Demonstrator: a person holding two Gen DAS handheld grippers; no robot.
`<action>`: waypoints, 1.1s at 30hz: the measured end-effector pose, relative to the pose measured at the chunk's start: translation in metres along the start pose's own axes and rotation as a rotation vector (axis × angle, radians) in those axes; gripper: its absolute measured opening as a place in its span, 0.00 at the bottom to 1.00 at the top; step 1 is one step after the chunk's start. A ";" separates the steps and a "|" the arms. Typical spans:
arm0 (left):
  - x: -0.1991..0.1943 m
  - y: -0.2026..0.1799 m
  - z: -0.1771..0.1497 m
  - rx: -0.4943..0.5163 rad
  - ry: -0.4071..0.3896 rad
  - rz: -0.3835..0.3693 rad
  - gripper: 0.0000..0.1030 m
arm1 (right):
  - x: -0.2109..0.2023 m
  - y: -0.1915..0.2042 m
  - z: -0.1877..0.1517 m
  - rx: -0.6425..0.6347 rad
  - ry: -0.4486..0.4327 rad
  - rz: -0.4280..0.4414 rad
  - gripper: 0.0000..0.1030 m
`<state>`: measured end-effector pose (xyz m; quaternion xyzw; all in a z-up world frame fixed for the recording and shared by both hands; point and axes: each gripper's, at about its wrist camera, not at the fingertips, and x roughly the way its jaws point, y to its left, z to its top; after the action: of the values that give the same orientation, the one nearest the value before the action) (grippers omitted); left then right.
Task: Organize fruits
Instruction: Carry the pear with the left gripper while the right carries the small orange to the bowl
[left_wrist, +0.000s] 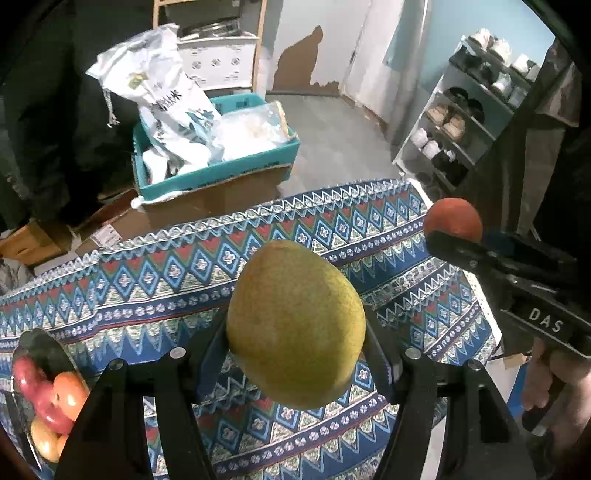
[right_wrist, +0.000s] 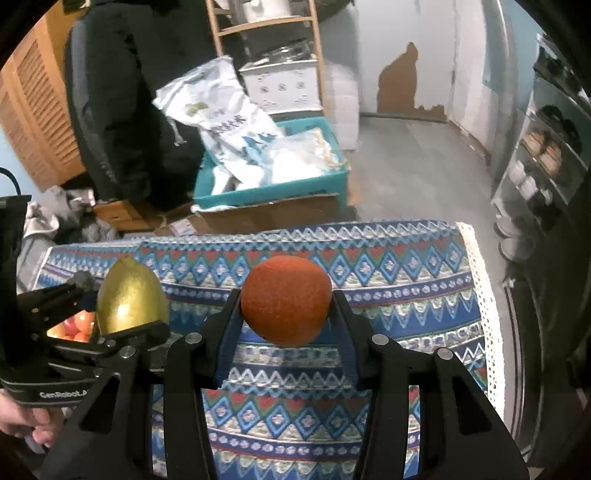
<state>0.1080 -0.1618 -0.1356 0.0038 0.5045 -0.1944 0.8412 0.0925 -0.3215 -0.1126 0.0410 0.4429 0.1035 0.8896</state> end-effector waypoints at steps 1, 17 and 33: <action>-0.006 0.002 -0.001 0.000 -0.006 0.001 0.66 | -0.001 0.004 0.000 -0.005 -0.002 0.003 0.45; -0.079 0.057 -0.033 -0.058 -0.084 0.038 0.66 | -0.010 0.083 0.008 -0.124 -0.014 0.088 0.45; -0.099 0.125 -0.079 -0.175 -0.084 0.084 0.66 | 0.023 0.158 0.009 -0.208 0.057 0.180 0.45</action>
<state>0.0414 0.0019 -0.1135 -0.0565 0.4833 -0.1142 0.8661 0.0897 -0.1616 -0.0994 -0.0148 0.4495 0.2294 0.8632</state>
